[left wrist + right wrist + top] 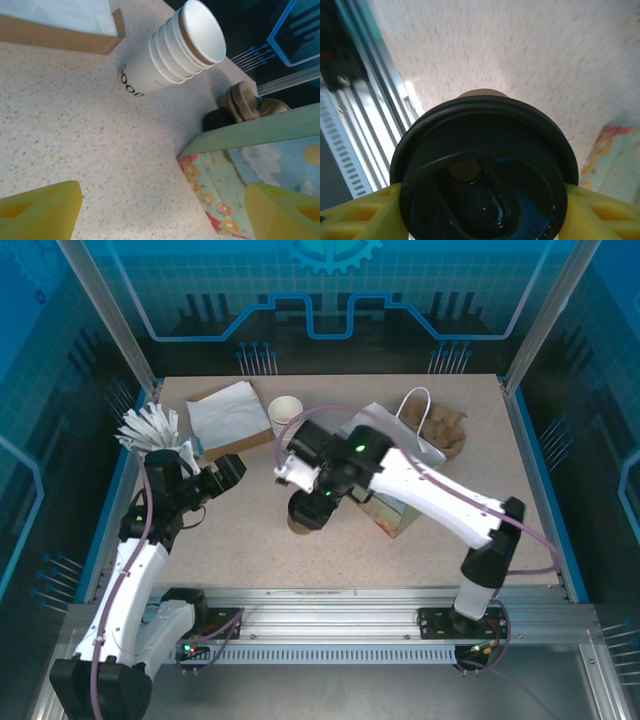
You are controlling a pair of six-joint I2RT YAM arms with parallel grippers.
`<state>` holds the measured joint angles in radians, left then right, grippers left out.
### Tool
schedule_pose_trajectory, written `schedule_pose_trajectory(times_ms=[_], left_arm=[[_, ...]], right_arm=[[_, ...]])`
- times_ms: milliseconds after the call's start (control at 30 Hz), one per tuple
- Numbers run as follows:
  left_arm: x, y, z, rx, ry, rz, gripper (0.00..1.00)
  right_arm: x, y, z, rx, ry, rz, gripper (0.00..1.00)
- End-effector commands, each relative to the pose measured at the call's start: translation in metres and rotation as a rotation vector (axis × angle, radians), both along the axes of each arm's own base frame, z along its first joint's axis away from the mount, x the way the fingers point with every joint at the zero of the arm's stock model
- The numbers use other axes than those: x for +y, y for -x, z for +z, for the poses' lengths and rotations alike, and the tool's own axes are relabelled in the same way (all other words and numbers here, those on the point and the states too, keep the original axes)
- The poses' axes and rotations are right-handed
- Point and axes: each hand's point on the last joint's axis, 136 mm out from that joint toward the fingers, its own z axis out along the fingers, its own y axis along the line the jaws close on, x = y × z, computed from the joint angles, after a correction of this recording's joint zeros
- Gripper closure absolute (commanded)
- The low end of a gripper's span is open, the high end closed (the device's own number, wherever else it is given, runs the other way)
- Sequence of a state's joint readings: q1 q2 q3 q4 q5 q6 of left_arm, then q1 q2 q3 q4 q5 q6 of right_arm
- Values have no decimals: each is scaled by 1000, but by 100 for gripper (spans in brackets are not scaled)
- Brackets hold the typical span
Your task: Pack the takeout coffee
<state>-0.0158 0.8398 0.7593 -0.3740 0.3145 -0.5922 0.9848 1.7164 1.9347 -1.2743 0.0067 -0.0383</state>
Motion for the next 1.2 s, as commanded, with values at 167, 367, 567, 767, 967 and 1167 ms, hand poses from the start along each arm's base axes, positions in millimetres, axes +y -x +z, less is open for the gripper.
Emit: schedule_pose_trajectory(times_ms=[167, 367, 567, 767, 967, 1167], left_arm=[[-54, -34, 84, -231, -61, -134, 15], [-105, -58, 97, -268, -127, -274, 15], [-149, -79, 107, -316, -205, -421, 17], [-191, -93, 101, -322, -289, -586, 20], [-227, -108, 78, -259, -366, -724, 28], [-252, -118, 61, -221, -394, -817, 40]], right_arm=[[-42, -19, 138, -188, -309, -61, 50], [-84, -66, 191, -293, -428, -238, 51], [-140, -101, 184, -320, -355, -434, 52], [-183, -105, 145, -273, -202, -555, 52], [-209, -101, 115, -221, -80, -619, 52], [-213, -96, 98, -162, -59, -620, 54]])
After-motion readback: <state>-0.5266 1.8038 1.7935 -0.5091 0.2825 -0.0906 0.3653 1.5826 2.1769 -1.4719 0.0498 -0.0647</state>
